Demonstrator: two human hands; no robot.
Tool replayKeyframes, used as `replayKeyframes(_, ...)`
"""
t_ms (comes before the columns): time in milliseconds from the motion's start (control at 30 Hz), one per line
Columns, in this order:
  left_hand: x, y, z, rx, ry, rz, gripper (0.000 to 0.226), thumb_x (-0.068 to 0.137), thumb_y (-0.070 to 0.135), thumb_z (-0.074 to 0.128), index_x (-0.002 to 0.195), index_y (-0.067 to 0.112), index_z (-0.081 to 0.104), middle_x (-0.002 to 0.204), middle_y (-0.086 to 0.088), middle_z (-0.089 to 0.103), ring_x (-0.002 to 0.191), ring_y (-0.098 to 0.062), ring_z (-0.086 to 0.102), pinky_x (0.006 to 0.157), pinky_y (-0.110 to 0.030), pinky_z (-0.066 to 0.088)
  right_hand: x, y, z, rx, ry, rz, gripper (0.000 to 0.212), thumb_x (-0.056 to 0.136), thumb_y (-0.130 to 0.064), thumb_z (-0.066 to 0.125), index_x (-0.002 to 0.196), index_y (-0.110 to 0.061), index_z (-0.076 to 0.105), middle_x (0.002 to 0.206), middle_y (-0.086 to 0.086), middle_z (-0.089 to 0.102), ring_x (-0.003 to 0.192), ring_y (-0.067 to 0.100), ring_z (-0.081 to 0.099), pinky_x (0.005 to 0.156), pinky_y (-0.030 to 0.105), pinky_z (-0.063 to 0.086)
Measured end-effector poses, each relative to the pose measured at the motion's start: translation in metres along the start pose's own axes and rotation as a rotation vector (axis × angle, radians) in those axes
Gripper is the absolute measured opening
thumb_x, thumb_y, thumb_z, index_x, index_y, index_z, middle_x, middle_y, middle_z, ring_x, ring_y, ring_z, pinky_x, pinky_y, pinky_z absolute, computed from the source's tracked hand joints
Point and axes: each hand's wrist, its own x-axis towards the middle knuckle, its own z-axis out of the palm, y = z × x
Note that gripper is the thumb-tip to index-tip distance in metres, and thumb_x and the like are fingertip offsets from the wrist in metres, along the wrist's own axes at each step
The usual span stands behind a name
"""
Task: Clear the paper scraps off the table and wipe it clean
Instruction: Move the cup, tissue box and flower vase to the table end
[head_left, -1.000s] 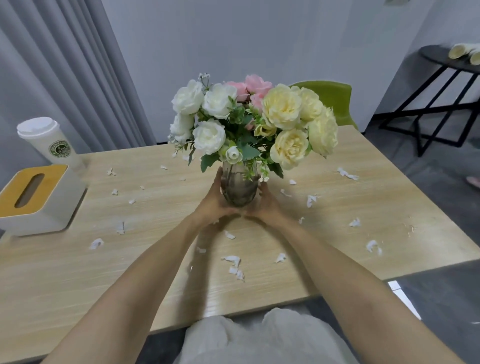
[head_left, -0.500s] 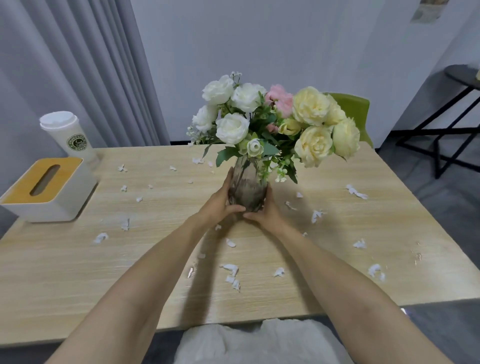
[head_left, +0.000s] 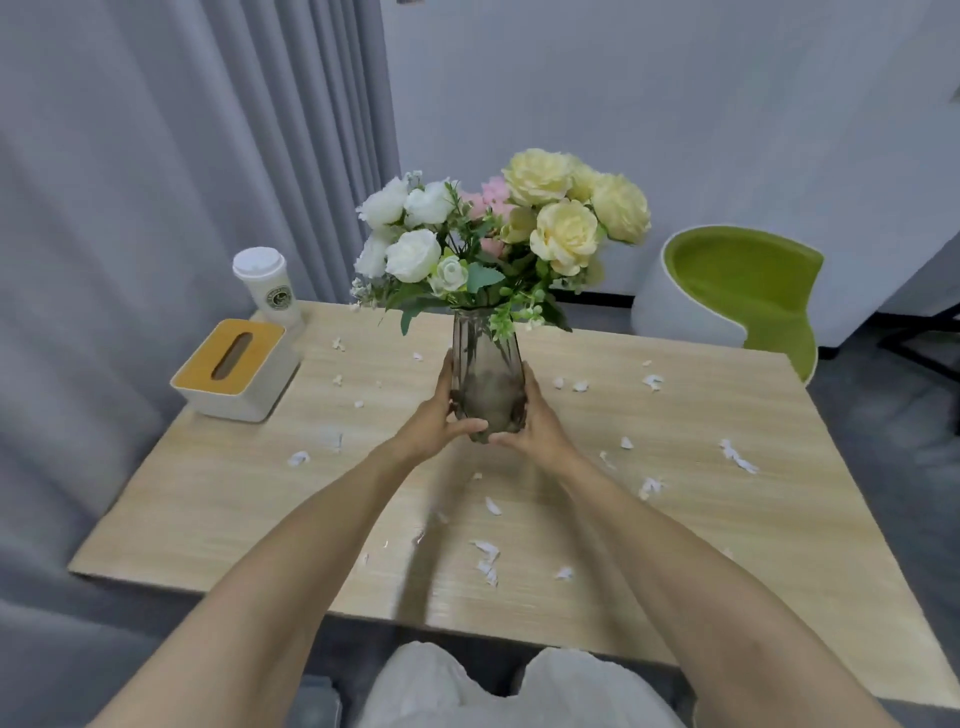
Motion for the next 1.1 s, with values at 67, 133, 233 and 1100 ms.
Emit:
replayKeyframes(67, -0.012, 0.001, -0.017, -0.008, 0.054, -0.026, 0.112, 0.083, 0.028, 0.072, 0.148, 0.033, -0.02, 0.137, -0.012, 0.05, 0.121, -0.024, 0.054, 0.103, -0.043, 0.044, 0.008, -0.014, 0.01, 0.016, -0.04, -0.047, 0.122, 0.067, -0.01, 0.084, 0.152, -0.013, -0.003, 0.151, 0.009, 0.033, 0.137, 0.019, 0.036, 0.106, 0.019, 0.032)
replayKeyframes(133, -0.026, -0.001, -0.032, -0.005, 0.113, -0.052, 0.112, 0.084, 0.027, 0.072, 0.148, 0.033, -0.02, 0.138, -0.011, 0.048, 0.122, -0.023, 0.053, 0.103, -0.041, 0.044, 0.014, -0.027, 0.025, 0.037, -0.089, -0.075, 0.12, 0.069, -0.009, 0.083, 0.152, -0.016, -0.003, 0.15, 0.007, 0.035, 0.135, 0.016, 0.038, 0.103, 0.017, 0.033)
replayKeyframes(233, -0.052, -0.009, -0.054, -0.016, 0.214, -0.078, 0.113, 0.081, 0.032, 0.073, 0.148, 0.034, -0.018, 0.141, -0.009, 0.046, 0.125, -0.022, 0.051, 0.104, -0.045, 0.043, 0.022, -0.047, 0.049, 0.05, -0.176, -0.11, 0.118, 0.07, -0.009, 0.083, 0.152, -0.018, -0.002, 0.148, 0.006, 0.039, 0.133, 0.016, 0.041, 0.097, 0.012, 0.032)
replayKeyframes(1100, -0.223, -0.137, -0.159, -0.015, 0.945, -0.434, 0.1, 0.085, 0.031, 0.069, 0.15, 0.031, -0.008, 0.151, 0.0, 0.033, 0.133, -0.01, 0.037, 0.105, -0.027, 0.036, 0.058, -0.162, 0.315, -0.054, -0.722, -0.421, 0.117, 0.064, -0.011, 0.086, 0.151, -0.012, 0.009, 0.146, 0.005, 0.035, 0.133, 0.015, 0.034, 0.101, 0.015, 0.033)
